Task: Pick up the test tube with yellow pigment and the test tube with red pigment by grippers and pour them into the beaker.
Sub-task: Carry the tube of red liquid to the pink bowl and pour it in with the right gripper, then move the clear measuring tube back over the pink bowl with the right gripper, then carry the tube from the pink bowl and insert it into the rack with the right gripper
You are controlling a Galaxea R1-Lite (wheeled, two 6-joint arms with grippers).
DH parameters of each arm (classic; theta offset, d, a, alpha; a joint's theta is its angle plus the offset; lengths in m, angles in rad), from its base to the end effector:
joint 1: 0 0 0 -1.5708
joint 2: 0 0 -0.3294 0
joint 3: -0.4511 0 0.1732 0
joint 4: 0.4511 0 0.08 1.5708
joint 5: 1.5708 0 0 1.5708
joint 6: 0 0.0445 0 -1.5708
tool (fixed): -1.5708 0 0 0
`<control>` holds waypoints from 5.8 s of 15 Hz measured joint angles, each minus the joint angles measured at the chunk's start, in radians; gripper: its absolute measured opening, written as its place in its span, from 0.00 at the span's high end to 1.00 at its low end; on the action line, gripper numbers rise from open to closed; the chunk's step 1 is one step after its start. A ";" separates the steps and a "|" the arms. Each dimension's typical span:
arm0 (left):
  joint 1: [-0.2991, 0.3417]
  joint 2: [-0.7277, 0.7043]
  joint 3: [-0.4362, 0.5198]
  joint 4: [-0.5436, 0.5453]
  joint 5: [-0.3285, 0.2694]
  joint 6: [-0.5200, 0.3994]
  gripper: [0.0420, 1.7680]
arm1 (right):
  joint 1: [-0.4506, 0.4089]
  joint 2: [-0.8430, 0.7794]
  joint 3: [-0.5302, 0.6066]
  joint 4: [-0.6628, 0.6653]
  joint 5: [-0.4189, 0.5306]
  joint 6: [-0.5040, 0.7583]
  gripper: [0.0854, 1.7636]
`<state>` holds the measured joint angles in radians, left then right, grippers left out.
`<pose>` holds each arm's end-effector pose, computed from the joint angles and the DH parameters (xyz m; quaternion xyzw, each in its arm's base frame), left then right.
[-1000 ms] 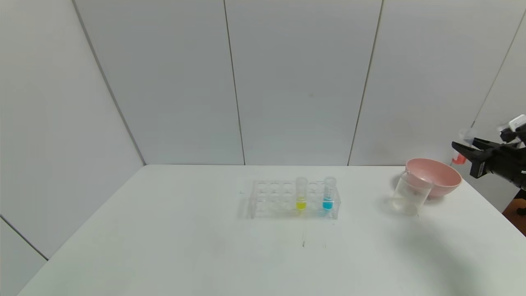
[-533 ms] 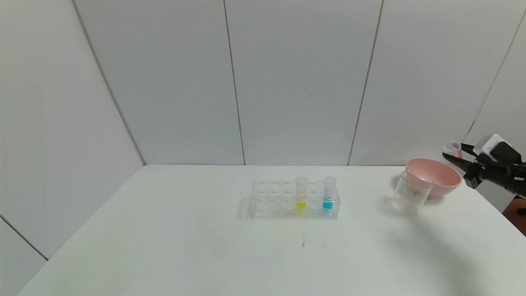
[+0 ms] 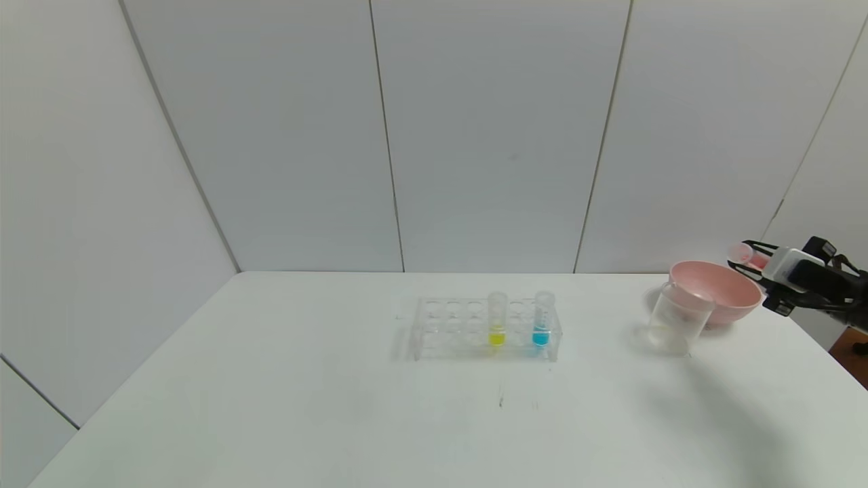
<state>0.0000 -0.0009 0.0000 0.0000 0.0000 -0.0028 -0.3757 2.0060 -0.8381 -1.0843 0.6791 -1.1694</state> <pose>-0.0491 0.0000 0.0755 -0.0014 -0.0005 0.0000 1.0000 0.3672 -0.1148 0.1753 -0.5276 -0.0532 0.1458 0.8352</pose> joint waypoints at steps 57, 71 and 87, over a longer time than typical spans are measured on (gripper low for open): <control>0.000 0.000 0.000 0.000 0.000 0.000 0.00 | 0.201 0.009 -0.120 0.093 -0.665 0.769 0.74; 0.000 0.000 0.000 0.000 0.000 0.000 0.00 | 0.225 0.110 -0.280 0.238 -0.732 1.372 0.74; 0.000 0.000 0.000 0.000 0.000 0.000 0.00 | 0.194 0.091 -0.274 0.244 -0.734 1.383 0.27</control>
<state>0.0000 -0.0009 0.0000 0.0000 0.0000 -0.0023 -0.1821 2.0966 -1.1126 -0.8402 -0.0545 0.2140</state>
